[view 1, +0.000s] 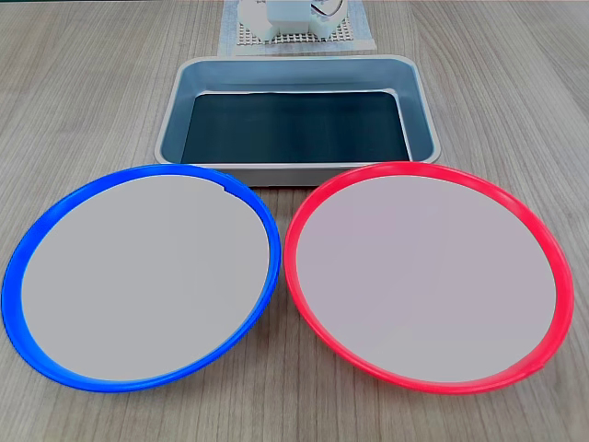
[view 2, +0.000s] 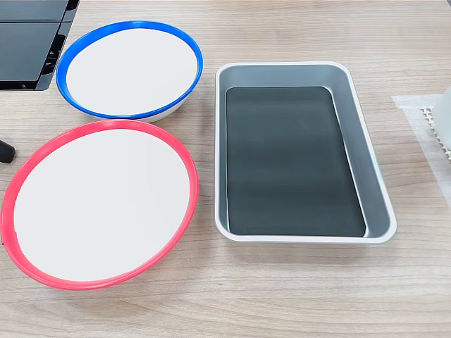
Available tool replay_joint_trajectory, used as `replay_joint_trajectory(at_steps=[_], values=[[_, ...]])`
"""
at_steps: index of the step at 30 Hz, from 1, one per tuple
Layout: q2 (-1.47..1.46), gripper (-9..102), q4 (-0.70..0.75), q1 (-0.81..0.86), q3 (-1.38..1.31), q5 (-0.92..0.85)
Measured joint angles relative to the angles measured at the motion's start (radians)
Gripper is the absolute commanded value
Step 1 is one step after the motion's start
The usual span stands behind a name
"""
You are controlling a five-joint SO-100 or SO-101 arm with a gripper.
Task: Move a blue block from tray to blue dish
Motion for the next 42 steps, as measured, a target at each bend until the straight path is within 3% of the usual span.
replay_joint_trajectory(at_steps=[4,12,18,21,27,31,34,36,37,42], values=[[-0.034,12,-0.129,0.037,0.034,-0.009],[-0.072,21,-0.144,0.040,0.170,-0.107],[-0.052,0,-0.144,-0.012,0.293,-0.137],[0.006,0,-0.144,-0.060,0.359,-0.097],[0.307,0,-0.238,-0.172,0.655,0.212],[0.615,0,-0.337,-0.196,0.969,0.495],[0.888,0,-0.356,-0.222,1.259,0.578],[1.057,0,-0.281,-0.222,1.381,0.611],[1.152,0,-0.172,-0.222,1.408,0.641],[1.330,-1,0.121,-0.222,1.419,0.790]])
